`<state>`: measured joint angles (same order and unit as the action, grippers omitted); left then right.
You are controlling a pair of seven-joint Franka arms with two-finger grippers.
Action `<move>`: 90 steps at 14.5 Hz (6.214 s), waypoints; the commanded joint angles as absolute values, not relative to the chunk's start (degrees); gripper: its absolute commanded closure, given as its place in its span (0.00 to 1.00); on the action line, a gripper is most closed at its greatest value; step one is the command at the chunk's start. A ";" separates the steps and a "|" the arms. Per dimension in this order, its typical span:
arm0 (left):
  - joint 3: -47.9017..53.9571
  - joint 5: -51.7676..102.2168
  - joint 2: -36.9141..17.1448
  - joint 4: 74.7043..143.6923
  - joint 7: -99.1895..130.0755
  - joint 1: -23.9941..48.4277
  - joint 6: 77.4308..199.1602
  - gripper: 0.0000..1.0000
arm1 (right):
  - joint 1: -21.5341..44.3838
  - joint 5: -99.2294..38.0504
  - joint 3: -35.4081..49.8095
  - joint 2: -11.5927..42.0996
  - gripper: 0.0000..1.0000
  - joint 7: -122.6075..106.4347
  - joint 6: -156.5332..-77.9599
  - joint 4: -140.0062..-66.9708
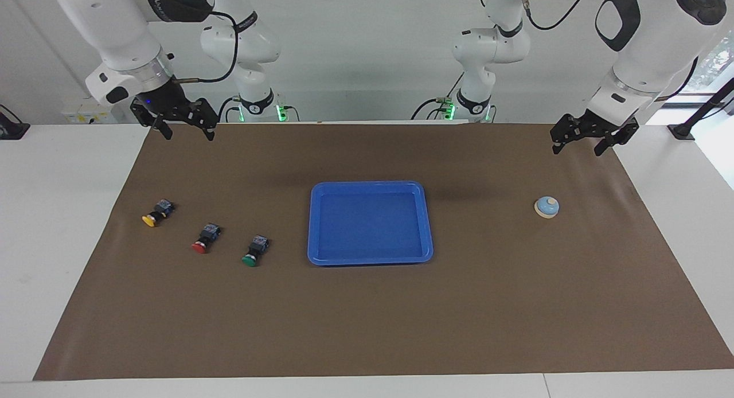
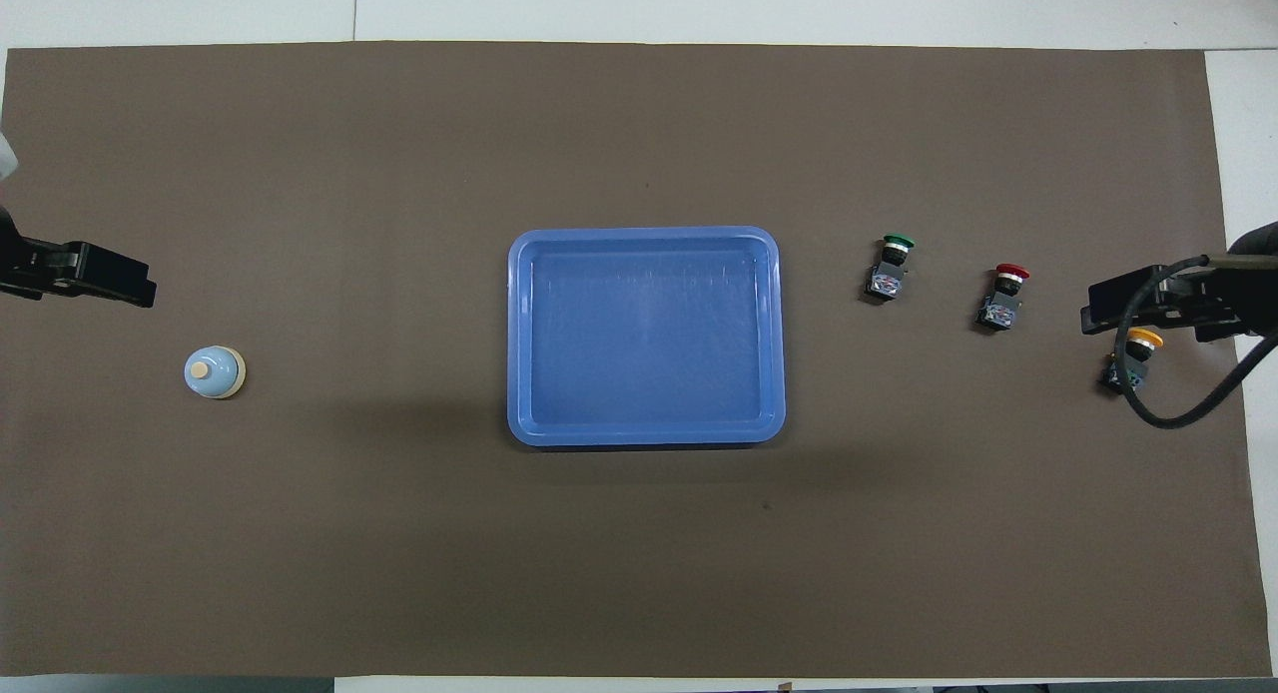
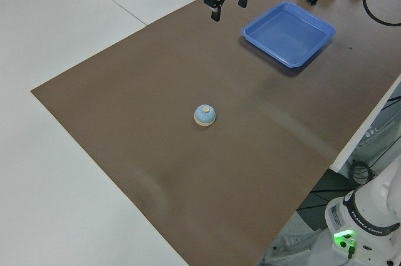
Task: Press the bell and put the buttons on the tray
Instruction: 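Move the left gripper toward the white bell, then press down on the white bell with the left gripper, then lift the left gripper off the bell and hold still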
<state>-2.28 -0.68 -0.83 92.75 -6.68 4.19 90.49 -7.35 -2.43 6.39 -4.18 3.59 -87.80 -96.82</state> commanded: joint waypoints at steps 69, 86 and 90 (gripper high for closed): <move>-2.11 1.93 0.79 94.13 -5.36 1.76 84.73 0.00 | -8.09 1.32 7.12 -4.04 0.00 -0.88 -84.81 -94.66; -2.11 1.93 0.79 94.13 -5.36 1.76 84.81 0.00 | -8.00 1.32 7.12 -4.13 0.00 -0.79 -84.12 -94.75; -2.11 1.93 0.79 94.13 -5.36 1.67 84.81 0.00 | -8.09 1.32 7.12 -4.48 0.00 -2.54 -82.26 -94.83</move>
